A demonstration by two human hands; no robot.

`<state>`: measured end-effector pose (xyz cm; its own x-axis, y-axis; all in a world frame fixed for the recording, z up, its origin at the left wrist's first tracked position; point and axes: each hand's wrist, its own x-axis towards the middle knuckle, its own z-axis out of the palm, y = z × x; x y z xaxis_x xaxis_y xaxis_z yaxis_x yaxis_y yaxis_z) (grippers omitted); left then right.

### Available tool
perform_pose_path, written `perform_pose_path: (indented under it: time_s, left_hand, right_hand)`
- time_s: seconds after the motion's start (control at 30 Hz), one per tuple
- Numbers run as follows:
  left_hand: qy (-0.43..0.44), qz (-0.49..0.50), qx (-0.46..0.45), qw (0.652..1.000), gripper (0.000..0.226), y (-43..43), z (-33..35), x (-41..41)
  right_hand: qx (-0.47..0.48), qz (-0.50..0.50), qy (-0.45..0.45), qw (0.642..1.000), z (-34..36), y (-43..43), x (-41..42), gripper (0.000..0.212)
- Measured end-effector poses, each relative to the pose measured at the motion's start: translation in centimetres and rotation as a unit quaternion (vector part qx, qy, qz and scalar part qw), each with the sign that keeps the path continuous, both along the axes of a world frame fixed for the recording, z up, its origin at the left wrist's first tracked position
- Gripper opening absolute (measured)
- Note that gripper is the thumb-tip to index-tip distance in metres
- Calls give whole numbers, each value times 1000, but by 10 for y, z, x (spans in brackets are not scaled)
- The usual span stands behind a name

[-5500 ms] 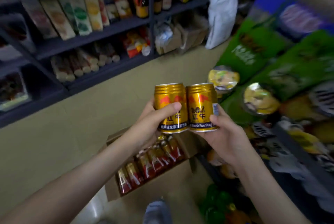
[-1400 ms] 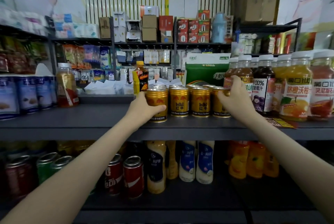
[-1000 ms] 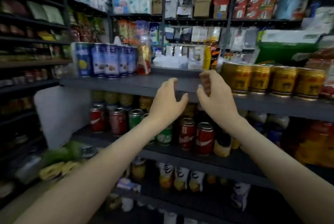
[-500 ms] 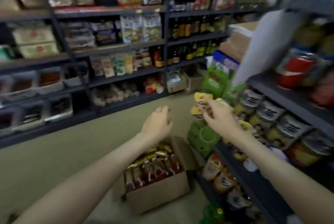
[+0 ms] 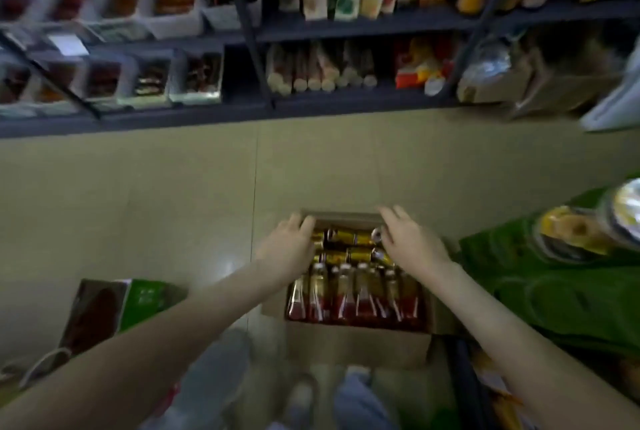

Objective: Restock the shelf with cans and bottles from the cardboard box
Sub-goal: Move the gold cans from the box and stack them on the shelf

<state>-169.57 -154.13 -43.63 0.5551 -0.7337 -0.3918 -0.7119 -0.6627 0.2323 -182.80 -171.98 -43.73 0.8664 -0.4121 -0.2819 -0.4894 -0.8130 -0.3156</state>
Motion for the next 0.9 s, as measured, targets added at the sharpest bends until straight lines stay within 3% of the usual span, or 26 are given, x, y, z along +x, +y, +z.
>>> perform_pose_path:
  time_s: [0.13, 0.27, 0.37, 0.47, 0.6, 0.7, 0.9]
  left_hand:
    - [25, -3, 52, 998, 51, 0, -122, 27]
    - [59, -18, 118, 991, 57, 5, -254, 41]
    - [47, -72, 144, 986, 70, 9, -336, 52]
    - [22, -86, 149, 985, 70, 8, -401, 63]
    - [-10, -110, 119, 987, 67, -3, -471, 73]
    - [-31, -108, 96, 989, 69, -16, -507, 80]
    - [-43, -87, 149, 984, 100, -41, -534, 84]
  right_hand:
    - [-10, 65, 76, 995, -124, -2, 23, 55]
    - [13, 62, 122, 990, -247, -3, 43, 63]
    - [13, 82, 145, 986, -329, 4, 55, 67]
    - [-2, 98, 183, 978, -398, 11, 67, 75]
    - [-26, 105, 207, 972, -468, 11, 81, 95]
    - [-50, 112, 203, 971, -501, 9, 85, 92]
    - [-76, 103, 184, 975, -526, -3, 117, 112]
